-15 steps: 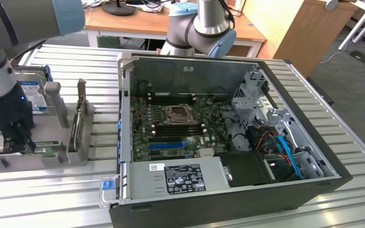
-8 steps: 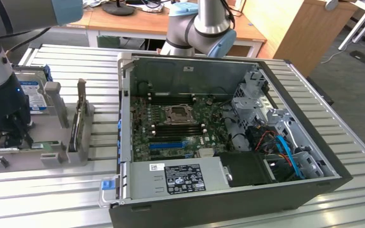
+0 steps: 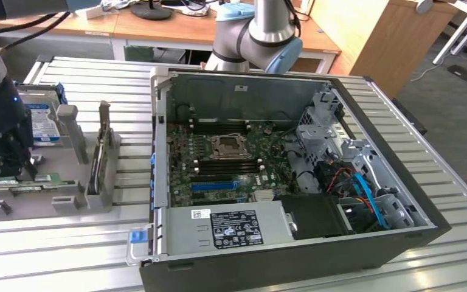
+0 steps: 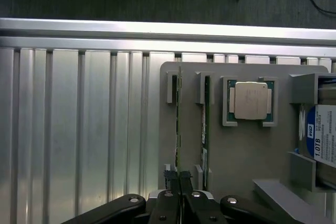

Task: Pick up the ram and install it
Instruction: 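Pick up the ram and move it above insertion slot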

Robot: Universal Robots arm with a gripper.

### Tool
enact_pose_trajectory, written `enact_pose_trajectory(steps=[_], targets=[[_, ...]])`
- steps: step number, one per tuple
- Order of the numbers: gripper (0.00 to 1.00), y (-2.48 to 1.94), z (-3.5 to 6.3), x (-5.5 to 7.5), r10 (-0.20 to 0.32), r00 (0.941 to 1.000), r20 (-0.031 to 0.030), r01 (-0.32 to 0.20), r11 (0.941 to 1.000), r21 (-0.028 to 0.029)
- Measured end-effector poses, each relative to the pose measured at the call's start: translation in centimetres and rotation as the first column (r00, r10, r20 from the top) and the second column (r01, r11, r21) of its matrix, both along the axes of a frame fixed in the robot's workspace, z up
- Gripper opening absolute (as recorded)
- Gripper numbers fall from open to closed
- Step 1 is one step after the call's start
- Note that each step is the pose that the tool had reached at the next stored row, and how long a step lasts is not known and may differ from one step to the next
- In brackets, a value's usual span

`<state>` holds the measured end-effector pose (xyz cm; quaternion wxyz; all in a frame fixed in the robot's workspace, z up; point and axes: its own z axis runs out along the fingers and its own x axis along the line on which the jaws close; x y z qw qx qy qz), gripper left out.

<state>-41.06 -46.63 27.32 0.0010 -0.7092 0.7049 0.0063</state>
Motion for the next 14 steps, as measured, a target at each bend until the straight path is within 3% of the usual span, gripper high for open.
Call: enact_pose_trajectory(steps=[14], targets=[[0.12, 0.0, 4.82, 0.0, 0.0, 1.0, 0.0001, 0.0, 1.0, 0.0001]])
